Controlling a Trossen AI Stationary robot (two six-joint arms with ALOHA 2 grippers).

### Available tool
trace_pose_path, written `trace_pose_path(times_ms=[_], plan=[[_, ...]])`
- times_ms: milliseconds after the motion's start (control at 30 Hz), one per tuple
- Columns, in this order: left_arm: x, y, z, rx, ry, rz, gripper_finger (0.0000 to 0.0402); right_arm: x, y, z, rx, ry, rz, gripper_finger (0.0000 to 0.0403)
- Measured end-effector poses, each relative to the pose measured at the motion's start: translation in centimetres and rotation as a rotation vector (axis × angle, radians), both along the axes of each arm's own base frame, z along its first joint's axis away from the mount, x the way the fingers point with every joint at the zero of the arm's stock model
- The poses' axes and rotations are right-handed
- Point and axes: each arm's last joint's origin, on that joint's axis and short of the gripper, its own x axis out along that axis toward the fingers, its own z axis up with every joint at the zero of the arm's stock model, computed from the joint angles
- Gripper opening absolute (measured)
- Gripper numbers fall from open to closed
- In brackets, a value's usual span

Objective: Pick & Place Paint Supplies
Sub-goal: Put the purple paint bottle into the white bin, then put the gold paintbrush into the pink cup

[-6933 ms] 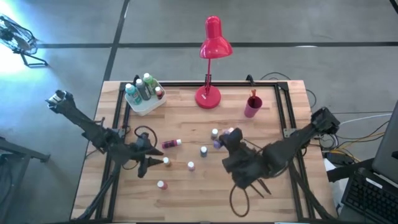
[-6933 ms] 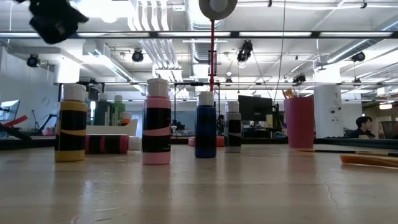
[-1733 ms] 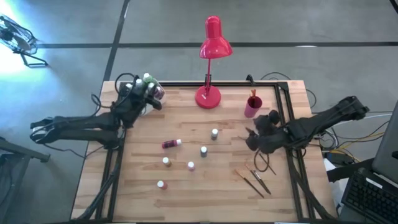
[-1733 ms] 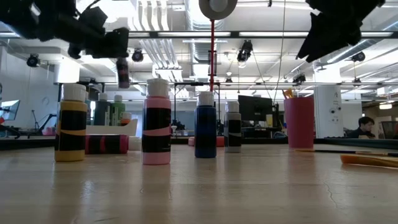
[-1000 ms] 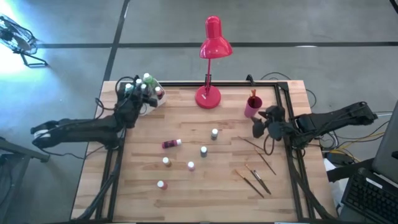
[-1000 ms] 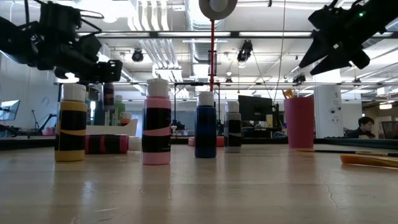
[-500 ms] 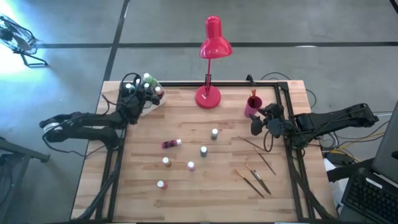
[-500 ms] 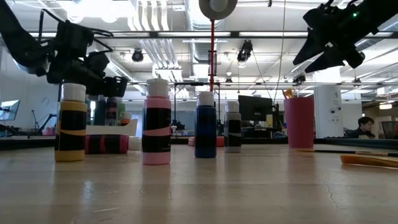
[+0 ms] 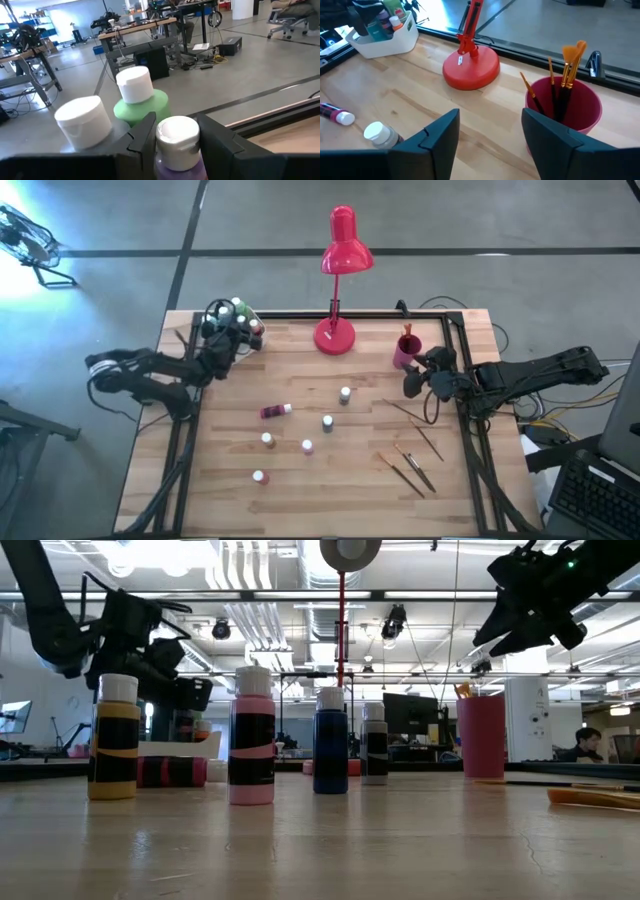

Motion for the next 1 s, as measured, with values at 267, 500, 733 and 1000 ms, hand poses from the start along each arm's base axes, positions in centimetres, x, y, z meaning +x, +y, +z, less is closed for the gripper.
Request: trace_pose_path(times_ms=[267, 500, 733, 1000], plan=[[0.3, 0.4, -1.2, -0.031, 0.0, 0.01, 0.0123, 0.0, 0.0, 0.0, -0.002, 0.002, 0.001, 0.021], [0.4, 0.7, -1.9, -0.038, 0.005, 0.02, 0.0123, 0.0, 0.0, 0.0, -0.002, 0.003, 0.002, 0.0223], [0.4, 0.9, -2.4, -0.049, 0.021, 0.03, 0.0162, 0.0, 0.0, 0.0, -0.002, 0.003, 0.002, 0.0234], [0.3, 0.9, -2.0, -0.037, 0.01, 0.029, 0.0194, 0.0, 0.0, 0.0, -0.002, 0.004, 0.002, 0.0249]])
